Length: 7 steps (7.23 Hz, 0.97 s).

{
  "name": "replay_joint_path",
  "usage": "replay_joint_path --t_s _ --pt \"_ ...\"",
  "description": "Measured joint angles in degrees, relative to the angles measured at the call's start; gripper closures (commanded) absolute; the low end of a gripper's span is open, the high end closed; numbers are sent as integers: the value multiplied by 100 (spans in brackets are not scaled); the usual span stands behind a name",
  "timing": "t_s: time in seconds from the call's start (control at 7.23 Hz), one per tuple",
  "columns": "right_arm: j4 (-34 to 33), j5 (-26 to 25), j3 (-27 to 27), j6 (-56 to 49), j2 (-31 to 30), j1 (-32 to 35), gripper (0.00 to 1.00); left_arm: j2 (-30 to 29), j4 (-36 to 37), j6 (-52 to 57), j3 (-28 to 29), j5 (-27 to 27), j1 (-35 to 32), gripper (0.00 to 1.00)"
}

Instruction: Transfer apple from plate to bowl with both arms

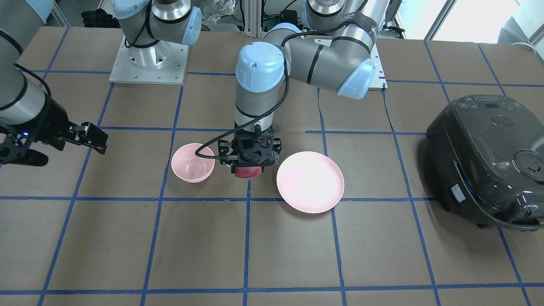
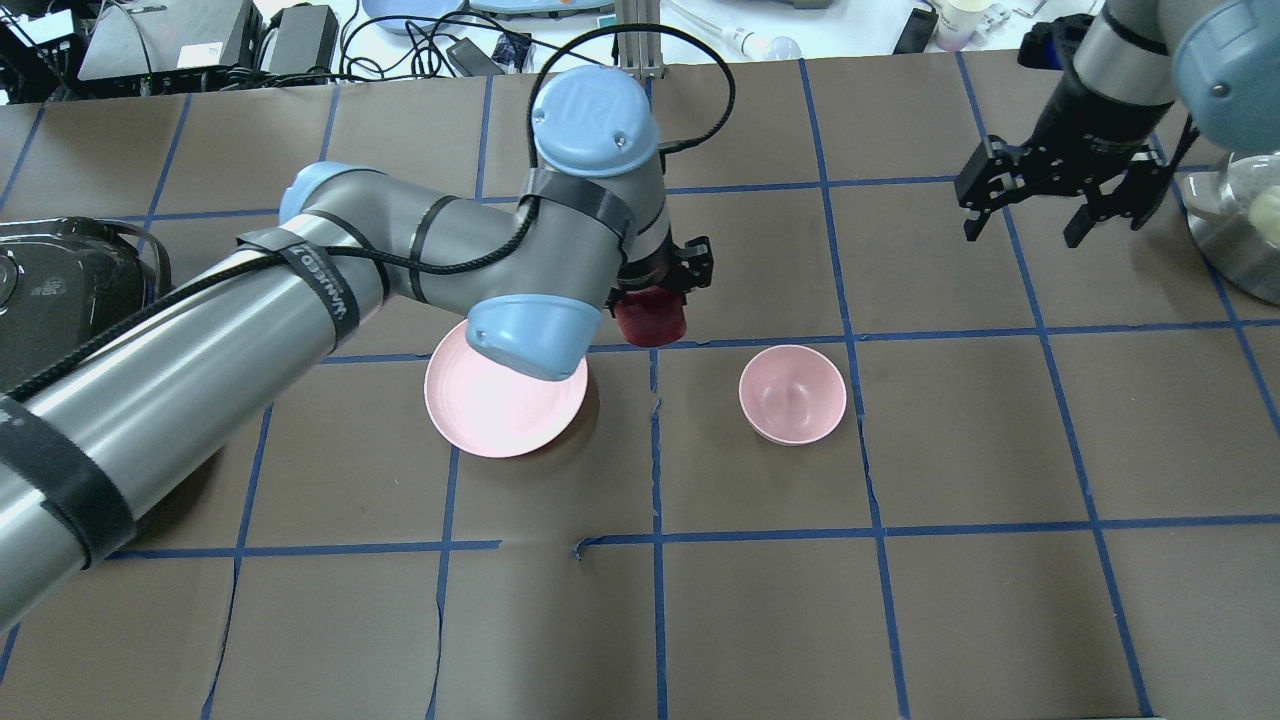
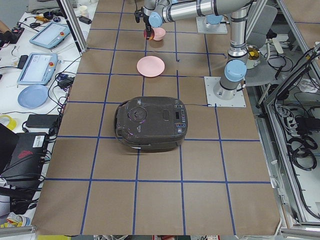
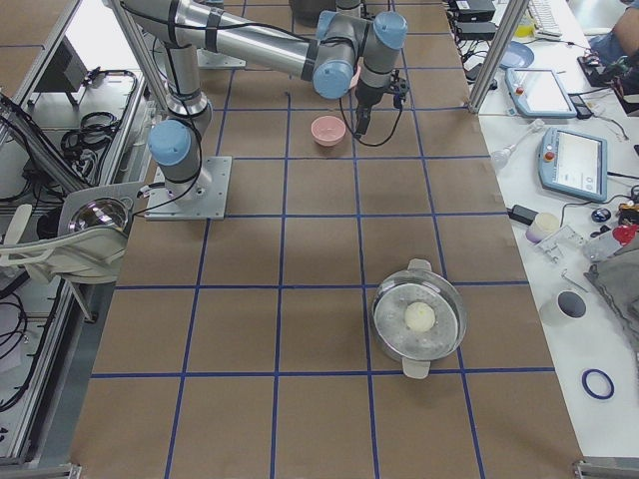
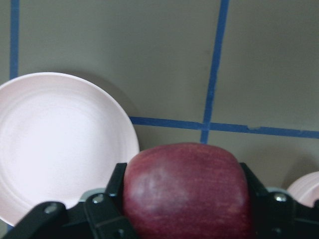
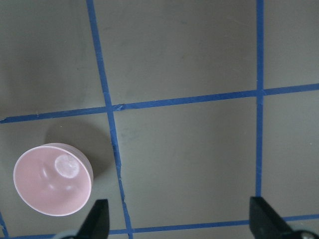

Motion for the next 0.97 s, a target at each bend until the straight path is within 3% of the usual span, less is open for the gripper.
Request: replay_joint_path --t_s 0.41,0.83,0.97 --pt "17 -25 9 -69 -48 -185 0 -491 294 -940 426 24 -840 86" --pt "40 -53 19 -82 -45 -204 0 -919 374 -1276 568 92 -1112 83" --pt "30 -55 19 -80 -46 -206 0 -1009 447 -1280 578 130 -1128 70"
